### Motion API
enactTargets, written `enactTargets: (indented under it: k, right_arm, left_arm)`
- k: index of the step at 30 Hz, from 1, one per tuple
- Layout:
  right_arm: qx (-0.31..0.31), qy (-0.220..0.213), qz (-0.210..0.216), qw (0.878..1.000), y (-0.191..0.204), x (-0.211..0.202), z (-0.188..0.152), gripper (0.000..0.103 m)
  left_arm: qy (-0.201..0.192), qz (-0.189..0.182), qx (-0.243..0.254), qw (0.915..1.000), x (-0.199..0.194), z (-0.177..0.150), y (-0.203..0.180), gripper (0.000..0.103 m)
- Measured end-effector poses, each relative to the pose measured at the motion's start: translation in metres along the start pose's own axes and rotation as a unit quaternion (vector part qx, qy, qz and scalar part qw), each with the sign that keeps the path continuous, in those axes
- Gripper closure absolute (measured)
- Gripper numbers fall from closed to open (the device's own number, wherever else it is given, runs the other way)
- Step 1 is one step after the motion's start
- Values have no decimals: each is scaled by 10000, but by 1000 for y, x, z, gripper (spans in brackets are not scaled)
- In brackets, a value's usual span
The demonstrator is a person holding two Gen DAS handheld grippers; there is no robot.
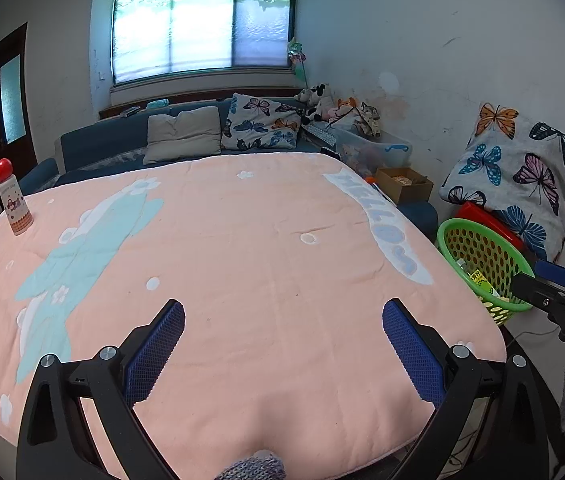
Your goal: Collect trash
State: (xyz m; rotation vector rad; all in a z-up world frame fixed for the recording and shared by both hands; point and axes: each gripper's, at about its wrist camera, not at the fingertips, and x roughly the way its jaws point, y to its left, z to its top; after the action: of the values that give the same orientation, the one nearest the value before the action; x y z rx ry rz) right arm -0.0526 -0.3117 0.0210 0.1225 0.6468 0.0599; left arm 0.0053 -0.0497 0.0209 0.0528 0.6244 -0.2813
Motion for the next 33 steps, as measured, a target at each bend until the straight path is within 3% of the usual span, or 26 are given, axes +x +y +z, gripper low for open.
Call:
enactTargets:
  k: [33]
  right_arm:
    - [-23, -159, 93, 9998, 4, -4, -1, 5]
  left_arm:
    - [-196, 129, -10, 9997, -7, -2, 1, 7]
